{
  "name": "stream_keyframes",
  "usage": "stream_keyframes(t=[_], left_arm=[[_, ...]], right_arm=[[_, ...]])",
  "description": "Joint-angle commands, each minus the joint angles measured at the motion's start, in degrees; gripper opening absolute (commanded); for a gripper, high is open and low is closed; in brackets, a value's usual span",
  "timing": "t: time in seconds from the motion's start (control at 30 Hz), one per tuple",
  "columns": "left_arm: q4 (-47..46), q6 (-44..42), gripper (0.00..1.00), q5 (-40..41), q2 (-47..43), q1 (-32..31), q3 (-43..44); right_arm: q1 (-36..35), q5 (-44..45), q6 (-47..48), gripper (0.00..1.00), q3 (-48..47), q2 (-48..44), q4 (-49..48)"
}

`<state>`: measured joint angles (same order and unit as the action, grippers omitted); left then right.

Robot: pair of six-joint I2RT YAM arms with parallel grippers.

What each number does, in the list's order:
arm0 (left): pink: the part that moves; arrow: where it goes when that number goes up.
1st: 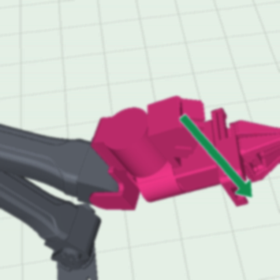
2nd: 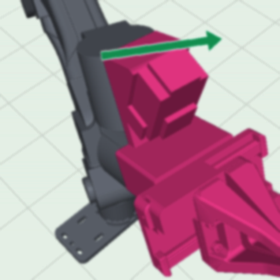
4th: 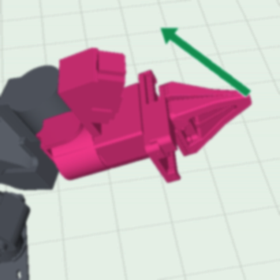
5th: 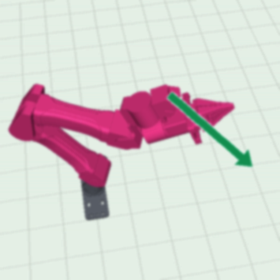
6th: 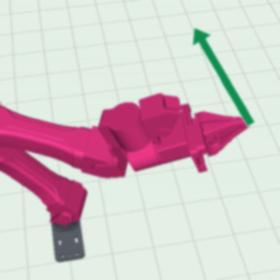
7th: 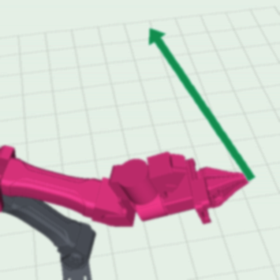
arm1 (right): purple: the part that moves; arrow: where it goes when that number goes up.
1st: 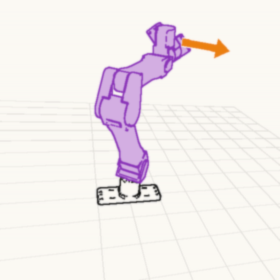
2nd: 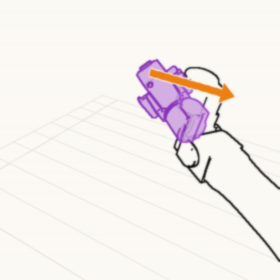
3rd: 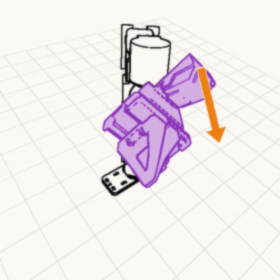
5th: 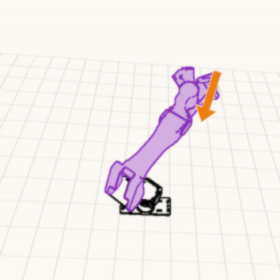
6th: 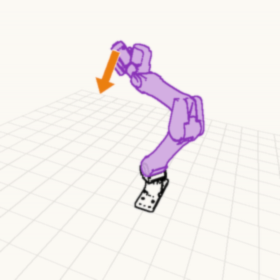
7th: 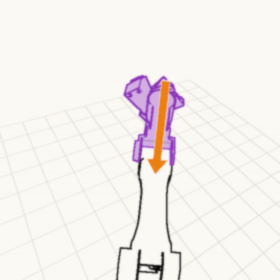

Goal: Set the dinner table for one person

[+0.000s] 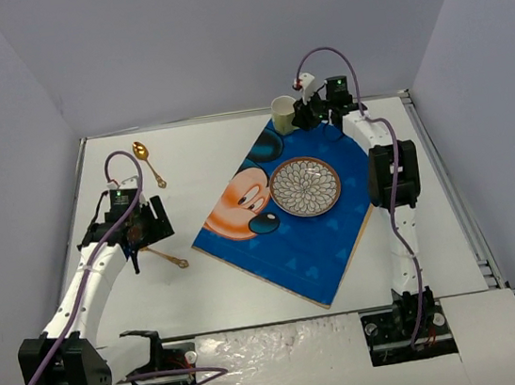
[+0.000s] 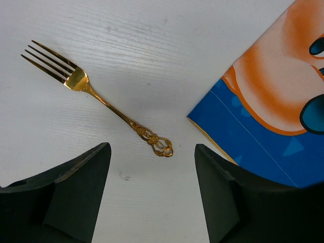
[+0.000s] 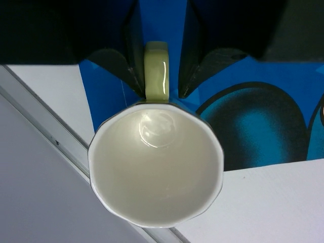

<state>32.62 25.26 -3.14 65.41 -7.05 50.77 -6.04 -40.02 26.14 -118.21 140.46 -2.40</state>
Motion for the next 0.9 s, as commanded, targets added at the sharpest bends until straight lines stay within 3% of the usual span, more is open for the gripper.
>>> stream_keyframes(t=[0.0,0.1,0.27,0.5,0.57,0.87], left_arm=[[-2.7,1.6,0.64,0.3,-1.2,0.4,0.0],[-2.4,2.3,0.64,0.4,-1.6,0.4,0.0],[-0.3,3.9,0.65,2.4,-1.9,0.5,1.0],[4.9,8.2,0.67,10.1,-0.8,3.9,3.0],[4.4,10.1,0.67,10.3,-0.1,6.4,2.2],[0.5,16.5,0.70,8.5,4.7,9.8,-0.6]], right_arm=[[0.3,-2.4,-0.4,0.46,-2.7,-2.9,-7.4],[0.4,-1.4,-0.3,0.64,-1.5,-4.4,-7.4],[0.3,0.7,-0.8,0.77,2.3,-10.6,-7.4],[0.2,11.2,-6.6,0.87,10.6,-22.0,-7.8],[0.2,16.7,-11.6,0.92,14.5,-27.7,-8.1],[-2.2,24.8,-24.3,0.99,28.5,-42.8,-8.7]])
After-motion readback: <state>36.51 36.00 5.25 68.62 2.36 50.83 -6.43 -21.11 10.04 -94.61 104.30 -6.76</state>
